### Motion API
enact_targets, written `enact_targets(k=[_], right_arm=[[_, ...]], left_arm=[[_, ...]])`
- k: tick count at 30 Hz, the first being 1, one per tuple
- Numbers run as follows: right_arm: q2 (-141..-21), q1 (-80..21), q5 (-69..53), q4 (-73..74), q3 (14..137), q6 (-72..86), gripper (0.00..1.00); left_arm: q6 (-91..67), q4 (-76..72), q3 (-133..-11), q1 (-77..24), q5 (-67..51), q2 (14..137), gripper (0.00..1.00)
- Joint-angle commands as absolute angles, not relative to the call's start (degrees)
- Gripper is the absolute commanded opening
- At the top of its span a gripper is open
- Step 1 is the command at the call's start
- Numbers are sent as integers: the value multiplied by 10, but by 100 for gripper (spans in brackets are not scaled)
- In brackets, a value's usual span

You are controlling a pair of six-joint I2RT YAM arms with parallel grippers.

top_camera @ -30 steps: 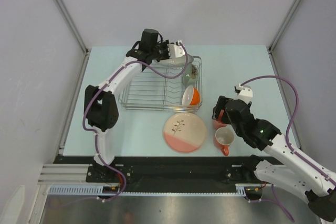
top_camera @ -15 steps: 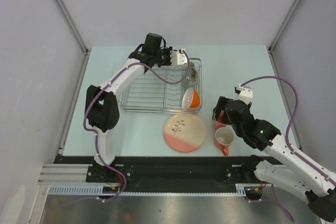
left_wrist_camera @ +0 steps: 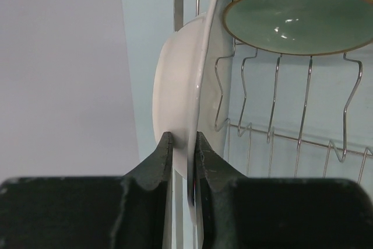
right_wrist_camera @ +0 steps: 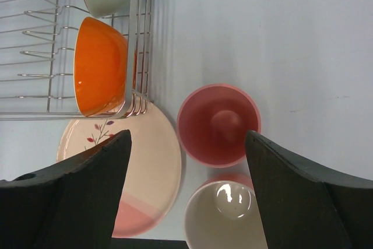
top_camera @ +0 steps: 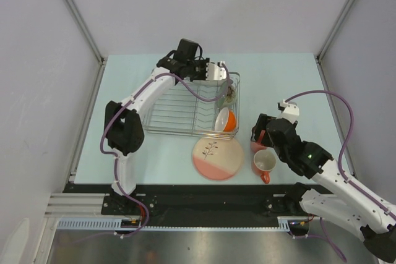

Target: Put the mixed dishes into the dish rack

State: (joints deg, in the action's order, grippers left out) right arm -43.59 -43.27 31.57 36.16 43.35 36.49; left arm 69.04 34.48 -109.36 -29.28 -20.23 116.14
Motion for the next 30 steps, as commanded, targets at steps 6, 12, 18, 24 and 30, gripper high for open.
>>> enact_targets(k=[6, 12, 18, 24, 30], right_arm=[[-430, -431, 332, 358, 439, 369, 85], [-432, -429, 334, 360, 439, 368, 88], [-452, -428, 323, 349, 446, 363, 88], [-489, -424, 307, 318, 458, 340, 89], [-569, -401, 274, 294, 496, 323, 87]], left_arm=[[627, 402, -1099, -318, -264, 1175, 48], [599, 366, -1086, -318, -257, 1157, 76], [574, 353, -1089, -316, -222, 1136, 100], [506, 358, -1086, -294, -221, 1068, 100], [391, 425, -1117, -219, -271, 1007, 100]])
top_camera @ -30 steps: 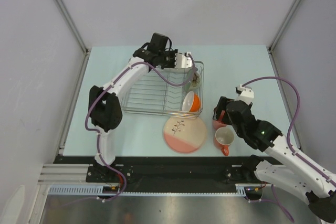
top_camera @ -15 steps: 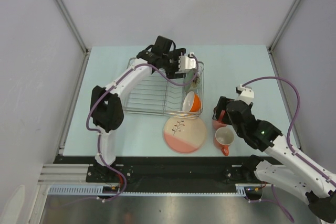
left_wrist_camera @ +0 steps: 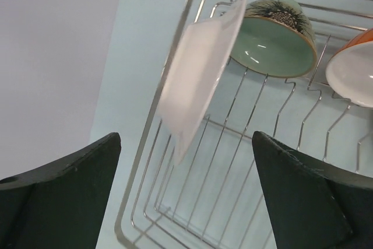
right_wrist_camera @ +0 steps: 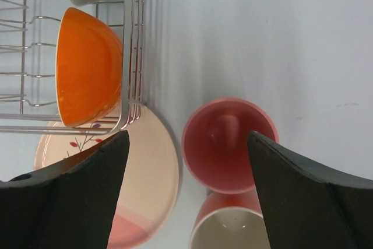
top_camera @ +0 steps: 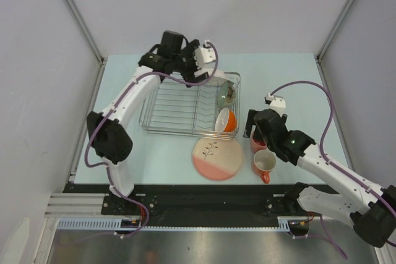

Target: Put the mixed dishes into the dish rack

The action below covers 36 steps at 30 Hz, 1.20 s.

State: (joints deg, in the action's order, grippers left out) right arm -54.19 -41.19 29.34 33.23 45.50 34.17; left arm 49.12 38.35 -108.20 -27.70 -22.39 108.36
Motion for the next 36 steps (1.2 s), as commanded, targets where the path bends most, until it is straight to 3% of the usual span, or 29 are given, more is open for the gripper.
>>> enact_targets(k=[1, 4, 8, 16, 25, 36], right_arm=[[-573, -403, 270, 287, 499, 320, 85], [-566, -410, 231, 272, 497, 294, 82], [-542, -429, 129, 252, 486, 268, 81], [-621, -438, 70, 199, 488, 277, 81], [-740, -443, -74, 157, 541, 238, 68], [-771, -425, -1, 175, 555, 256, 68]], left_arm=[[382, 442, -1118, -206, -286, 998, 100], [402, 529, -1090, -175, -331, 942, 100], [439, 567, -901, -164, -332, 826, 99], [437, 501, -708, -28, -352, 741, 95], [434, 435, -628, 22, -350, 733, 95], [415, 360, -606, 25, -377, 826, 93]])
